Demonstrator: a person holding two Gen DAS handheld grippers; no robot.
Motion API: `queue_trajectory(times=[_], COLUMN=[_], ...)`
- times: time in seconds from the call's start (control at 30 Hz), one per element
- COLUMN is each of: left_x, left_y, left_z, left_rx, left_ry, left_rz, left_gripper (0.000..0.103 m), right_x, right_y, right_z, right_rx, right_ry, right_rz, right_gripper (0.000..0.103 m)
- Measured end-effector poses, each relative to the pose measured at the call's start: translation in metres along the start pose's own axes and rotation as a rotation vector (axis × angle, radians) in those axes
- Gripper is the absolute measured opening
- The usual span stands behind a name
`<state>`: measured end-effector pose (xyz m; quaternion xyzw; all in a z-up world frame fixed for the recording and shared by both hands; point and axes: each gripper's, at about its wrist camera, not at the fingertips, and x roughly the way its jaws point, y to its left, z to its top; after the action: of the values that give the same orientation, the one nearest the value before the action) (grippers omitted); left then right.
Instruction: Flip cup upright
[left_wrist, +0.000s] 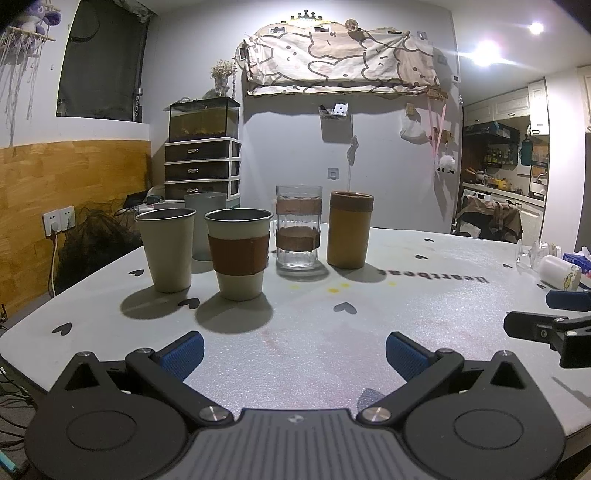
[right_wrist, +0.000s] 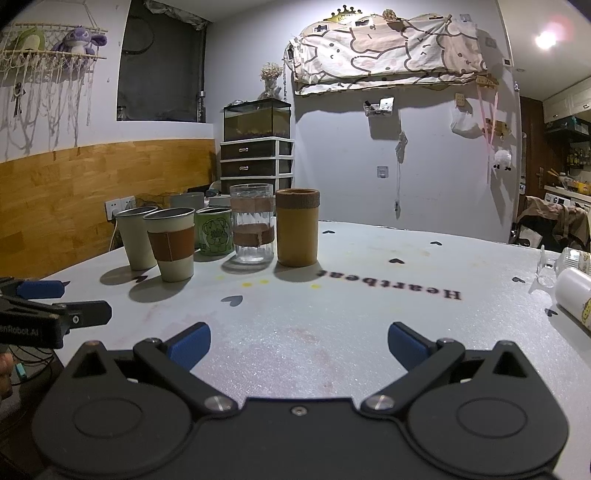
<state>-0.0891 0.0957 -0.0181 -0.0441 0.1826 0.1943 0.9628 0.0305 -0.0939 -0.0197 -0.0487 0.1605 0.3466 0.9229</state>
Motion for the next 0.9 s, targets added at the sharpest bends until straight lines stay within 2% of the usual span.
queue_trajectory(times=[0.9], left_x=[0.0002], left_y=[0.0002], left_z=[0.0001], left_rx=[0.002], left_ry=[0.0], left_rz=[0.0], left_gripper=[0.103], right_x=[-0.0018], right_y=[0.0008], right_z=[-0.0009], right_rx=[0.005], right_ry=[0.0], right_rz=[0.005], right_gripper=[0.103])
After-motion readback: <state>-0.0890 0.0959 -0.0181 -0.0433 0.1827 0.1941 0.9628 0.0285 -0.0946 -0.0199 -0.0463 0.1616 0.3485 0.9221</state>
